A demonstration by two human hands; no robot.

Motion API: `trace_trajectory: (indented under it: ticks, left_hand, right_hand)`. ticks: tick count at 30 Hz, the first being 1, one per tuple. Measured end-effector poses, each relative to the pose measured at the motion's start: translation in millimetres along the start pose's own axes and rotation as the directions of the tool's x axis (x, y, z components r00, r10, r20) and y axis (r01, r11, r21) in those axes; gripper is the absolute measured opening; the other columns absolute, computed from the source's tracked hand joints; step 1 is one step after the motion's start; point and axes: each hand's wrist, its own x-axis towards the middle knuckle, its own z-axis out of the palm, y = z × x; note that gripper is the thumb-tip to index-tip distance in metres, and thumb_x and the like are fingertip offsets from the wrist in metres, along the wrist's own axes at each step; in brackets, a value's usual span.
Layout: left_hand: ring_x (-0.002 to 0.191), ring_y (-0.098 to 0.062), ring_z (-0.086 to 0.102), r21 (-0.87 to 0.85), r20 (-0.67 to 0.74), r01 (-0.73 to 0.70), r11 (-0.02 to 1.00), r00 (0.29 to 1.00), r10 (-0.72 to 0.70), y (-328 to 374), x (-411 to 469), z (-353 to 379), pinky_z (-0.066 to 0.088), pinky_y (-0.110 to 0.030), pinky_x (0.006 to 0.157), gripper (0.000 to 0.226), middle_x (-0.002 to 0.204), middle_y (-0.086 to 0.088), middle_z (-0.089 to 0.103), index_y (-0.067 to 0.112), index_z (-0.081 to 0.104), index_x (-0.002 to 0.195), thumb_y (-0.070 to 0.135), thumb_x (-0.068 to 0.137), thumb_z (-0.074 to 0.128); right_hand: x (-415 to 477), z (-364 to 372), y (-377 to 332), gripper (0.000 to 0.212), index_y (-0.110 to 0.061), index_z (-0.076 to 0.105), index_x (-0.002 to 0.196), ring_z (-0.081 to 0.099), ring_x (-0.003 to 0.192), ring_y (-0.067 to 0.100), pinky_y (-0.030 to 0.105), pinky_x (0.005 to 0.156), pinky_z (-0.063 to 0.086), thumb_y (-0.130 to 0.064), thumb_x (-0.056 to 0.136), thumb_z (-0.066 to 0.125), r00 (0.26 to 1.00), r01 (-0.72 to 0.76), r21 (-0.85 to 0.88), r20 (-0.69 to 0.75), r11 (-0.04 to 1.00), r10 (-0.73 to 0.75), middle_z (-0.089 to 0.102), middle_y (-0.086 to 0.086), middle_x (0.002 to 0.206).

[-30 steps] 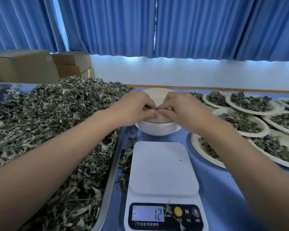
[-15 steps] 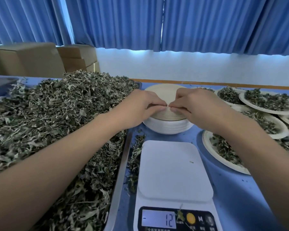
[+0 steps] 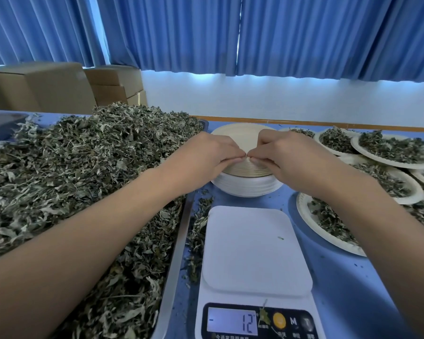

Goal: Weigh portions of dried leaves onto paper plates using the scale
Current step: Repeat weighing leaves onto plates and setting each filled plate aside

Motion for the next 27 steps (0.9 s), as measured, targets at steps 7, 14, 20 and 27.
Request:
trace_trajectory:
  ticks: [7,14,20,27]
  left_hand:
    - [0.099,-0.031,0.071,0.169,0.005,-0.076,0.983,0.997,0.076,1,-2,-1,0.049,-0.051,0.1,0.024,0.109,-0.013,0.075,0.001,0.074,0.114,0.003,0.097,0.058]
    - [0.101,-0.028,0.072,0.231,-0.021,-0.058,0.971,0.998,0.064,8,-3,-4,0.041,-0.049,0.11,0.036,0.107,-0.014,0.074,-0.001,0.073,0.113,-0.01,0.083,0.056]
    - [0.112,-0.026,0.067,0.151,-0.006,0.048,0.987,0.999,-0.048,8,-3,-5,0.034,-0.046,0.116,0.038,0.119,-0.01,0.071,0.001,0.072,0.119,-0.013,0.088,0.054]
    - [0.121,-0.019,0.062,0.122,0.03,0.109,0.986,0.993,-0.114,9,-3,-10,0.024,-0.04,0.121,0.042,0.127,-0.005,0.067,0.006,0.069,0.126,-0.012,0.092,0.051]
  right_hand:
    - [0,-1,0,0.032,-0.014,0.073,0.106,0.055,0.078,0.033,0.047,0.071,0.05,-0.026,0.107,0.044,1.0,-0.001,-0.018,-0.006,1.0,0.001,0.051,0.002,0.098]
    - [-1,-5,1,0.036,-0.022,0.07,0.119,0.06,0.089,0.031,0.045,0.075,0.052,-0.031,0.109,0.037,1.0,-0.017,-0.068,-0.025,0.998,0.015,0.054,-0.002,0.11]
    - [-1,-9,3,0.038,-0.02,0.076,0.114,0.059,0.09,0.027,0.044,0.075,0.051,-0.037,0.107,0.042,0.998,0.007,-0.009,-0.069,1.0,-0.007,0.058,-0.001,0.102]
    - [-1,-8,3,0.037,-0.018,0.076,0.115,0.058,0.088,0.029,0.045,0.074,0.051,-0.034,0.106,0.043,0.994,0.039,0.005,-0.1,0.999,-0.038,0.058,0.001,0.101]
